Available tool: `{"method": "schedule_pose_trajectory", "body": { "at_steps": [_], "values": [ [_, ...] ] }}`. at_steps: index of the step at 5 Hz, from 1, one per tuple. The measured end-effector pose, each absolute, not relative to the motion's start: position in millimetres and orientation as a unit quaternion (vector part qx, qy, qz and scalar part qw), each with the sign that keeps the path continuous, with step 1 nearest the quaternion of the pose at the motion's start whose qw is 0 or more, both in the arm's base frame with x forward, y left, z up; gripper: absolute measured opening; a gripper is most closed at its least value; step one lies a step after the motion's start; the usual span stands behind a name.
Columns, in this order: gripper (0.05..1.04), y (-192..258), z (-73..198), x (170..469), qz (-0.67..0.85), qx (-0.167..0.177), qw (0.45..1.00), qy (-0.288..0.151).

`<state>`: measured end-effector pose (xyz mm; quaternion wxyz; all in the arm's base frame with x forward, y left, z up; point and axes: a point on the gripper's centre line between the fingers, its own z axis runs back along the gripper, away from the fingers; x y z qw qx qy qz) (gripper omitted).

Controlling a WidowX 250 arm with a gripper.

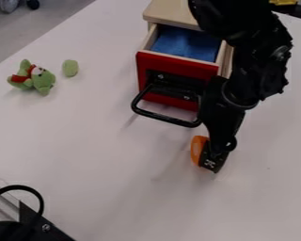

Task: Put the orange thing in the drawer

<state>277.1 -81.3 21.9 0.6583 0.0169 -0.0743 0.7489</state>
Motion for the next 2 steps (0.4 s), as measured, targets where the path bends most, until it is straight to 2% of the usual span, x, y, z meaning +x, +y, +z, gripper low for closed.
{"method": "schedule_pose_trajectory", "body": {
  "at_steps": [1,2],
  "values": [
    [0.957,-79.1,15.7,279.8,0.750,0.029,0.656,-0.079],
    [0.666,-78.1,9.3,278.8,0.751,0.039,0.654,-0.077]
  ]
}}
